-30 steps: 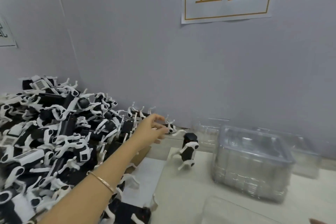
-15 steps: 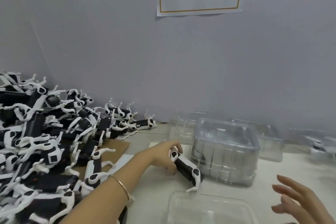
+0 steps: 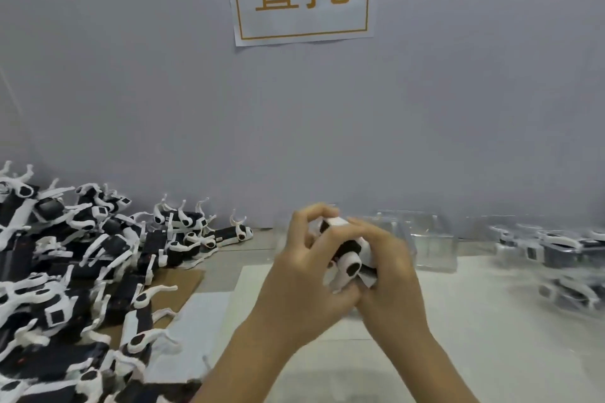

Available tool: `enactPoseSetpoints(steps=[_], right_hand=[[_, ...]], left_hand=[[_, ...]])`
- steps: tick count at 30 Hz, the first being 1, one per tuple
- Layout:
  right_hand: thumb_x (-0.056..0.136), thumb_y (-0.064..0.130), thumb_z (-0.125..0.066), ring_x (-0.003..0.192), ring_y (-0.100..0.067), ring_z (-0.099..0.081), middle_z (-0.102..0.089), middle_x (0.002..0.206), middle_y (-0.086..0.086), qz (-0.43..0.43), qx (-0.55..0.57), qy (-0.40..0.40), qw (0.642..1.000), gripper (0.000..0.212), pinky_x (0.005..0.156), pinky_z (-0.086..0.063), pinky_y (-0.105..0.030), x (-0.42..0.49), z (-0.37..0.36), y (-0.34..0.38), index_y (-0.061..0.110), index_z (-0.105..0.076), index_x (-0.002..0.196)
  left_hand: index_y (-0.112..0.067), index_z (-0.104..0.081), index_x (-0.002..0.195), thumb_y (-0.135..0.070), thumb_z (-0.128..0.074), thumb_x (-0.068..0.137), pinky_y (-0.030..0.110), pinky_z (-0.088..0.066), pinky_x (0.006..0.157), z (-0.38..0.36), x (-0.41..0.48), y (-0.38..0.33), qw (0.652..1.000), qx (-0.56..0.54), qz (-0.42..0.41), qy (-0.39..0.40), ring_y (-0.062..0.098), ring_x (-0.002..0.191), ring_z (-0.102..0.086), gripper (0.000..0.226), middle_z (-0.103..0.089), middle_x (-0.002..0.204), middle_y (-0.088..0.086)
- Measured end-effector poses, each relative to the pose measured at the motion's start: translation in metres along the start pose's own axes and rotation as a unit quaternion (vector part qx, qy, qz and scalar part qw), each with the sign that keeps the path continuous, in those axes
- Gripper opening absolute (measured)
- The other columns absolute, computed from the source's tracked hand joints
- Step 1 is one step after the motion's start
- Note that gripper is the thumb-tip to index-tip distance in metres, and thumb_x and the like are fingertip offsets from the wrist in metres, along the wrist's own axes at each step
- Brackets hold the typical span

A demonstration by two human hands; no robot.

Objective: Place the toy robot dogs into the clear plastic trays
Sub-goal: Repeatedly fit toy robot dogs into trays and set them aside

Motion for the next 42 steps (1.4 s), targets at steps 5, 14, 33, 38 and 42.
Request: enactPoseSetpoints(steps=[5,14,33,38,42], right_hand=[[0.076,0.017,-0.078,0.09,-0.011,-0.069,-0.07,0.098,0.006,-0.146,0.265,0.113,0.946,0.043,0.073,-0.055,-0.023,-0.014,-0.026,-0.038,0.046,-0.065,0.104],[0.062,0.025,-0.088,0.096,-0.022,-0.068,-0.064,0.102,-0.002,-0.163,0.241,0.145,0.946,0.042,0.084,-0.057,-0.044,-0.025,-0.026,-0.053,0.038,-0.07,0.097],[0.071,0.002,-0.083,0.096,-0.019,-0.07,-0.073,0.103,0.002,-0.172,0.283,0.156,0.93,0.047,0.076,-0.059,-0.029,-0.024,-0.024,-0.048,0.034,-0.073,0.104],[0.072,-0.001,-0.082,0.094,-0.018,-0.071,-0.073,0.102,0.002,-0.172,0.291,0.156,0.928,0.047,0.075,-0.059,-0.027,-0.024,-0.024,-0.048,0.033,-0.073,0.103],[0.075,-0.006,-0.078,0.094,-0.018,-0.071,-0.071,0.103,-0.004,-0.178,0.318,0.147,0.919,0.045,0.072,-0.059,-0.026,-0.025,-0.023,-0.048,0.027,-0.075,0.105]], left_hand=[[-0.046,-0.058,0.124,-0.04,-0.057,0.08,0.014,-0.041,0.07,0.018,-0.02,0.018,0.977,-0.163,0.109,-0.088,0.006,0.071,-0.054,0.044,-0.06,0.093,-0.021],[-0.031,-0.076,0.102,-0.034,-0.074,0.072,0.021,-0.053,0.082,-0.025,-0.029,0.038,0.889,-0.367,0.273,0.017,0.017,0.102,-0.069,0.031,-0.073,0.112,-0.004],[-0.032,-0.076,0.105,-0.026,-0.067,0.073,0.017,-0.051,0.088,-0.027,-0.033,0.04,0.858,-0.436,0.271,0.029,0.014,0.116,-0.063,0.035,-0.07,0.12,-0.003],[-0.031,-0.079,0.097,-0.013,-0.071,0.073,0.016,-0.052,0.083,-0.025,-0.032,0.038,0.863,-0.423,0.276,0.016,0.012,0.111,-0.066,0.031,-0.072,0.115,-0.005],[-0.028,-0.079,0.087,-0.02,-0.081,0.064,0.016,-0.054,0.077,-0.024,-0.033,0.041,0.86,-0.414,0.297,-0.018,0.013,0.099,-0.071,0.024,-0.075,0.106,-0.003]])
Point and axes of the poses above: each hand's wrist, its own x-axis towards the middle knuckle, its own z-axis out of the back of the hand, y = z × x, the point moved 10 cm from there along x, towards the middle knuckle
